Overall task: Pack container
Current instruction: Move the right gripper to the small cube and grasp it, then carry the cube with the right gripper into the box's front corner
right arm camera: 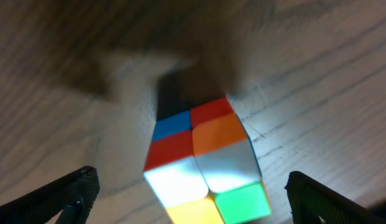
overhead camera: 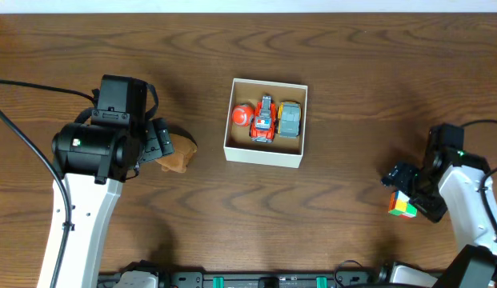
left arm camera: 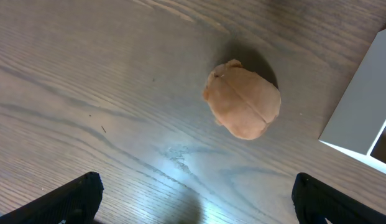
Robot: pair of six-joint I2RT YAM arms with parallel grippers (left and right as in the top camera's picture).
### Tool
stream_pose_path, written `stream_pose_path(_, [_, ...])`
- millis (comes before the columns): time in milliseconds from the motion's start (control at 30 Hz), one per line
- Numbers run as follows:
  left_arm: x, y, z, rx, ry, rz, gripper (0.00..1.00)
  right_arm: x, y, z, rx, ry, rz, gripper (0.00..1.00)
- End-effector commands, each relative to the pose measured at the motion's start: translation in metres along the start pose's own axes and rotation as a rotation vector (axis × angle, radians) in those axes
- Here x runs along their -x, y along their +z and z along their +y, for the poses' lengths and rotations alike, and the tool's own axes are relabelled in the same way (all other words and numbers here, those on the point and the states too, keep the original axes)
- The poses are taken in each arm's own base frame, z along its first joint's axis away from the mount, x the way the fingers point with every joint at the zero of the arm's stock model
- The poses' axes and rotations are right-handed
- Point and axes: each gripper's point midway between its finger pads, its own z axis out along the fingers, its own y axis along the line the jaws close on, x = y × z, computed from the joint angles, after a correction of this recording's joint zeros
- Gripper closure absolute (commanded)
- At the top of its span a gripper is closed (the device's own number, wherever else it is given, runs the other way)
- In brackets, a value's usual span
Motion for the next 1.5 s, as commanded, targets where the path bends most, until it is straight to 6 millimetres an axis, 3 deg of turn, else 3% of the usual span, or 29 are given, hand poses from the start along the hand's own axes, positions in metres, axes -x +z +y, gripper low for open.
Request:
stream_pose_path(0, [-0.001,0.002,0.0,0.0,-0.014,0.013,0.02,-0.004,0.007,0.0,0.014,-0.007,0.004,0.01])
stream_pose_path(300, [-0.001,0.002,0.0,0.001,-0.014,0.014,0.02,0.002,0.023,0.002,0.029,-0.006,-0.054,0.03])
stream_pose_path(367, [-0.001,0.002,0.0,0.0,-0.014,0.013,0.02,0.004,0.024,0.003,0.033,-0.014,-0.063,0.09])
stream_pose_path(533, [-0.001,0.002,0.0,0.001,-0.014,0.014,0.02,0.004,0.024,0.003,0.034,-0.016,-0.064,0.35])
stream_pose_path(700, [-0.001,0.002,0.0,0.001,-0.014,0.014,0.02,0.004,0.024,0.003,0.034,-0.016,-0.063,0.46])
stream_pose_path(900, [-0.001,0.002,0.0,0.001,-0.014,0.014,0.02,0.004,0.024,0.004,0.036,-0.016,-0.066,0.7])
stream_pose_path(1167, [-0.001,0.002,0.0,0.001,-0.014,0.014,0.02,0.006,0.023,0.005,0.04,-0.018,-0.072,0.72])
stream_pose_path(1400, [-0.001,0.002,0.0,0.001,-0.015,0.014,0.02,0.016,0.0,0.031,0.08,-0.101,-0.109,0.78])
stream_pose_path(1467, [-0.001,0.002,0.0,0.0,-0.015,0.013,0.02,0.021,-0.016,0.046,0.099,-0.145,-0.134,0.88])
